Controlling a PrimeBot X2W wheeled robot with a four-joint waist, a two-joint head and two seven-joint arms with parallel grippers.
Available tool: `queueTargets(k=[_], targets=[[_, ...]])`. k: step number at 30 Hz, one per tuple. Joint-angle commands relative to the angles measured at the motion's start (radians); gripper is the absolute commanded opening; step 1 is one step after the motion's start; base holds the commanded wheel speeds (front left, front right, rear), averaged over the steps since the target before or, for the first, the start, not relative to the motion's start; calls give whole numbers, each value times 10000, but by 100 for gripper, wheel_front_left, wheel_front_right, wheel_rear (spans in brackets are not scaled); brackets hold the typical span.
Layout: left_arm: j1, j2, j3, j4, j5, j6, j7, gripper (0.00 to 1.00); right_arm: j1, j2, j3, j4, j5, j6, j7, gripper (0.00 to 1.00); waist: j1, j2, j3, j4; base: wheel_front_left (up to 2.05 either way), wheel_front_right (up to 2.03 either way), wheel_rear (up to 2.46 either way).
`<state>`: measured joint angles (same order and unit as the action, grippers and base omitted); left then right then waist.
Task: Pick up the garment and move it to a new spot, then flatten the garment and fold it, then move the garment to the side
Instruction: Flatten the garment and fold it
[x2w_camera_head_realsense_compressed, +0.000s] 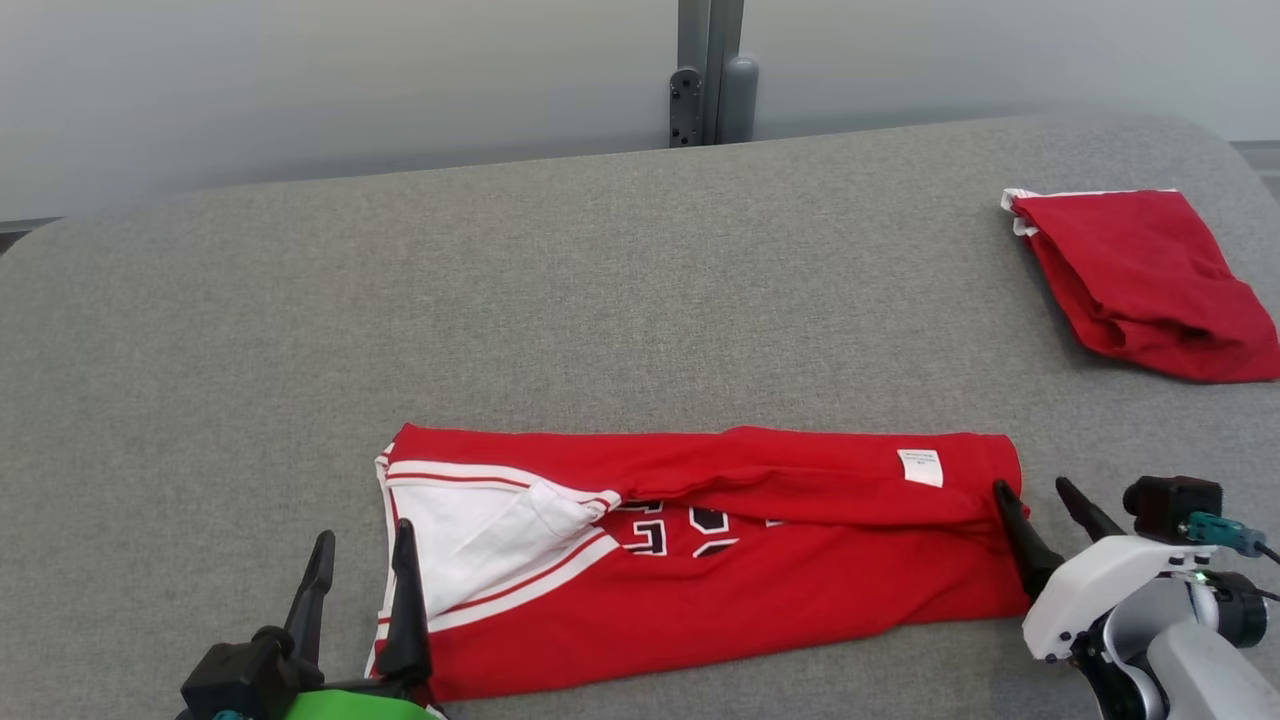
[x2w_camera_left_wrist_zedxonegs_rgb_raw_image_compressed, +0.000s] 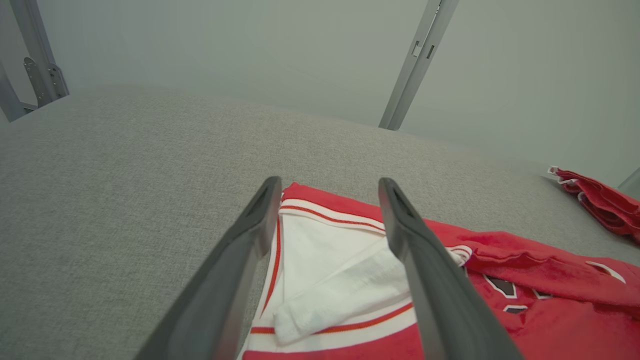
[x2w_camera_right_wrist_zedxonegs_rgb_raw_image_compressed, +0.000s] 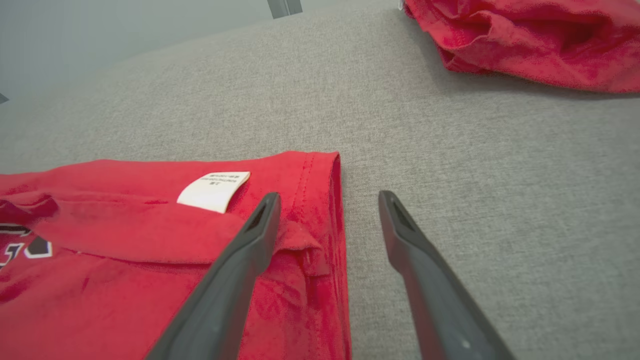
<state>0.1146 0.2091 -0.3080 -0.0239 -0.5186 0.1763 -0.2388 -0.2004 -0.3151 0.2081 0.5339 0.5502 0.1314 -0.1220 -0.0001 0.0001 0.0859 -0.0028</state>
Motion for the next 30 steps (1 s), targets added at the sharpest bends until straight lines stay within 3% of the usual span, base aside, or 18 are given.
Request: queueTargets(k=[1,12,13,14,17,18,30], targets=[[-162,-2,11,33,14,39,-54,100,-162,44,104,255,125,-15,165,100,1,-1,-20,60,0,0,0],[-188,42,65,75,-27,102,-87,100,-656,368,960,1783,366,-11,695,100,1,-1,39,137,0,0,0],[-196,49,63,85,-33,103,-92,100,-698,400,1073,1871,364,-9,726,90,1,-1,48,122,0,0,0],[-206,55,65,93,-36,101,-95,100,-739,437,1172,1949,379,-8,746,56,1,-1,55,108,0,0,0],[-237,59,57,115,-41,91,-102,100,-883,501,1379,2194,440,-8,769,8,1,-1,63,63,0,0,0],[-250,64,50,121,-39,86,-105,100,-945,513,1427,2258,470,-9,746,0,1,-1,63,50,0,0,0],[-387,189,118,190,66,118,-146,100,-1584,-355,1367,2106,987,-20,335,0,1,-1,-39,-415,0,0,0]])
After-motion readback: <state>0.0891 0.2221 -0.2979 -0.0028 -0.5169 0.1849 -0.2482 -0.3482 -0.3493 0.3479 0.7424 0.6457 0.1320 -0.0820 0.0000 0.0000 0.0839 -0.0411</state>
